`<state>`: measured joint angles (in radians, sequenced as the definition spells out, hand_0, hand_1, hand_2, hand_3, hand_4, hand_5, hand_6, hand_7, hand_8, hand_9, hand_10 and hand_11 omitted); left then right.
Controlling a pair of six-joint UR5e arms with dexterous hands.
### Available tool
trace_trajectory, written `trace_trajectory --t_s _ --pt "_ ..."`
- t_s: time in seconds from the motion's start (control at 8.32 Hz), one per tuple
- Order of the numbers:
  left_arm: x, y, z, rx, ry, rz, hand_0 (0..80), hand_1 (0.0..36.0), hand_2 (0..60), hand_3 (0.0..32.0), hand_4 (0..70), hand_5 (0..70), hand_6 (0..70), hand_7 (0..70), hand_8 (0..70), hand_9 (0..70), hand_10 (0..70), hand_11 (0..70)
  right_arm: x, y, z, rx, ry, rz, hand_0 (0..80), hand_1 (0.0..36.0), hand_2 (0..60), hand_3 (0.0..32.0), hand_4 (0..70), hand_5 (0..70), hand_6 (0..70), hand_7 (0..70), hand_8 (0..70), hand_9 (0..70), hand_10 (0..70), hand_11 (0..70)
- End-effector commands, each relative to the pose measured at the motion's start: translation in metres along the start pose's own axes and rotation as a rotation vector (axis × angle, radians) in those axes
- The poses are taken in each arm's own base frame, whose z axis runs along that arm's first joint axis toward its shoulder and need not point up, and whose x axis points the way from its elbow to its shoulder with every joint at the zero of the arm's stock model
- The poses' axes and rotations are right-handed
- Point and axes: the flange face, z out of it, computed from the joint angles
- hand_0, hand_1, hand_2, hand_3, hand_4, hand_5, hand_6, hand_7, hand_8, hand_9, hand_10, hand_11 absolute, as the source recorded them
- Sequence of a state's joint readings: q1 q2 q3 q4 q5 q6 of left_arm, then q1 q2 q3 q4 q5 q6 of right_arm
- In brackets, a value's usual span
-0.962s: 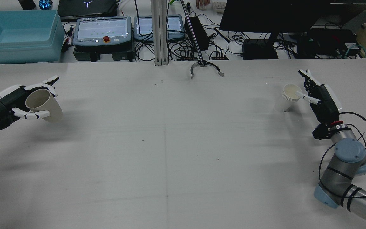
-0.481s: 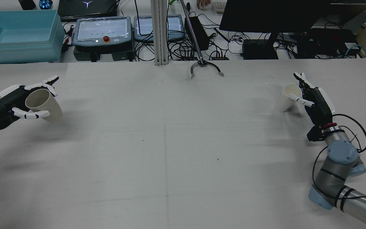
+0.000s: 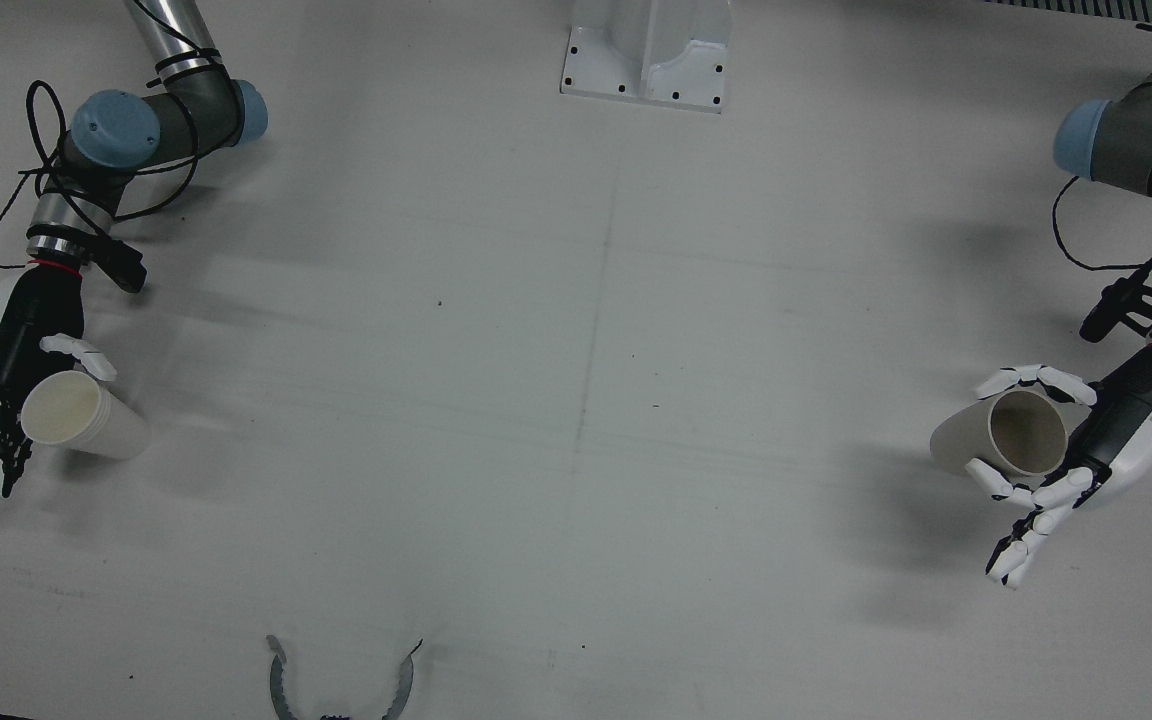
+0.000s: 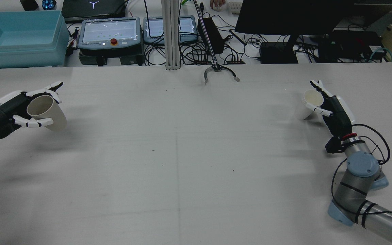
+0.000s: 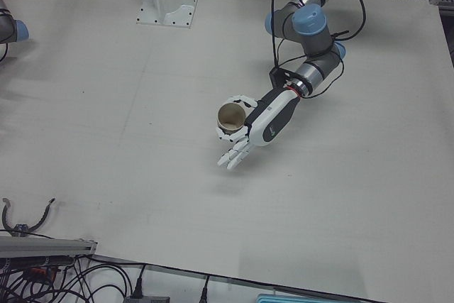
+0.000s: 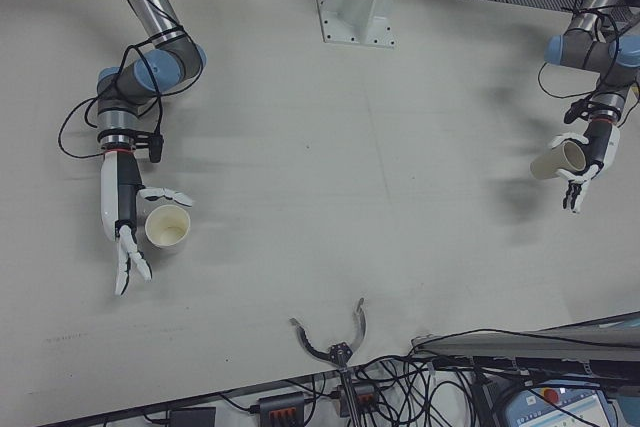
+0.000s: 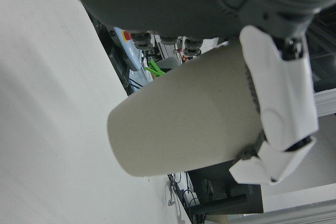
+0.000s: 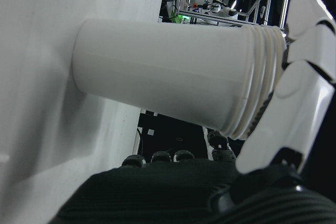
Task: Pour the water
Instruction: 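Close the right hand around the cup and lift it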
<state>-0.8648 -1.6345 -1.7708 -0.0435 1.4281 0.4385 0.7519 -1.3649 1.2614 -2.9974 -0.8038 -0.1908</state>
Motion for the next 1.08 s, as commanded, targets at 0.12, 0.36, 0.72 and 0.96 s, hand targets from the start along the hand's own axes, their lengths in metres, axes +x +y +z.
trace_trajectory --t_s 0.12,0.36,0.72,0.96 --pt "-0.0023 -0.0015 0.0000 0.002 -0.004 0.001 41.5 36.0 60.0 0.0 25.8 44.8 2.2 7.6 0.0 0.1 2.5 5.6 0.0134 0.0095 0.0016 -0.011 0.015 0.004 45.7 14.9 18.5 0.0 3.3 6.1 0.0 0.0 0.0 0.0 0.0 0.0" --pt "-0.0015 -0.0017 -0.0001 0.003 -0.003 0.002 41.7 36.0 60.0 0.0 25.6 44.8 2.3 7.7 0.0 0.1 2.4 5.4 0.0130 0.0085 0.0012 -0.007 0.014 -0.003 45.8 14.9 19.6 0.0 6.1 7.0 0.0 0.0 0.0 0.0 0.0 0.0" --pt "-0.0023 -0.0015 0.0000 0.002 -0.004 0.001 41.8 36.0 60.0 0.0 25.6 44.8 2.4 7.8 0.0 0.1 2.4 5.4 0.0131 0.0077 0.0009 -0.005 0.016 -0.004 46.2 15.2 22.1 0.0 15.8 6.9 0.2 0.2 0.0 0.0 0.0 0.2" --pt "-0.0023 -0.0015 0.0000 0.002 -0.004 0.001 41.8 36.0 60.0 0.0 25.8 44.8 2.5 7.9 0.0 0.1 2.4 5.4 0.0144 0.0095 0.0013 -0.008 0.018 -0.002 46.8 15.6 26.5 0.0 27.2 16.9 8.5 15.4 0.7 1.6 5.0 8.3"
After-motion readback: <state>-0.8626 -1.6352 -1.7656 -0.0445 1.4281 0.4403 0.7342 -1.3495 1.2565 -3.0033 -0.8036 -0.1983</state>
